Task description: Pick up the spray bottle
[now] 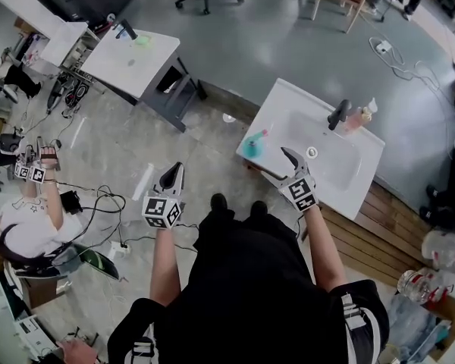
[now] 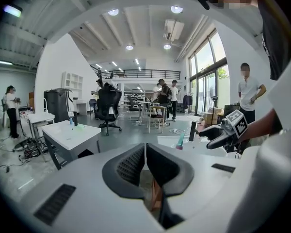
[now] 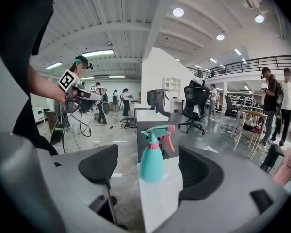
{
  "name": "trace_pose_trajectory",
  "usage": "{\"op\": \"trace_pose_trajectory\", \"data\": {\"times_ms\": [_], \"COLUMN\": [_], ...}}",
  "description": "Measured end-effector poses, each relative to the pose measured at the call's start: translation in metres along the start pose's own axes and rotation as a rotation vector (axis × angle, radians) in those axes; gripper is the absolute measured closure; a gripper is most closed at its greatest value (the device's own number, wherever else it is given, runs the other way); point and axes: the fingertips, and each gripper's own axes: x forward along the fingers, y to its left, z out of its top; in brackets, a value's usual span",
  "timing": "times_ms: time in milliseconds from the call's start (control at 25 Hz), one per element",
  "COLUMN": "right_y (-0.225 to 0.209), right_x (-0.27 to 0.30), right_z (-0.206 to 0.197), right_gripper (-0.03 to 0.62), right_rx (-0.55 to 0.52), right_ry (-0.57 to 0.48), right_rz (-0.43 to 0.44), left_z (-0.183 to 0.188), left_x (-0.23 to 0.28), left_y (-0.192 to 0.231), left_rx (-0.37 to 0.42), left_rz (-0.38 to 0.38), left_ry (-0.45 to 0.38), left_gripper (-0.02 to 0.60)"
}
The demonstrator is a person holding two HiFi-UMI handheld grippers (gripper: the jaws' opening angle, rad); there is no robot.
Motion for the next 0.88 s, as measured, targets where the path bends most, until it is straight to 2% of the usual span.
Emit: {"op": "trace_pose_trajectory", "data": {"times_ms": [320, 680, 880], "right_y": [-0.006, -0.02, -0.029], "right_x": [0.027, 0.07, 0.092], "right_z": [0.013, 0.02, 0.021], "right_gripper": [0.178, 0.147, 0.134], "right_rx": [-0.002, 0.043, 0.053], "right_ry": [0.026, 0.059, 0.068], "right_rz": [-0.051, -0.147, -0.179], "left_z": [0.025, 0.064, 0.077], "left_x": [0.034, 0.094, 0.117], "left_y": [0.024, 0.082, 0.104], "left_rx": [0.03, 0.079, 0.104], "left_rz": [-0.083, -0.174, -0.197], "left_ry": [-0.014, -0.024, -0.02], "left_gripper": [0.549, 0.549, 0.549]}}
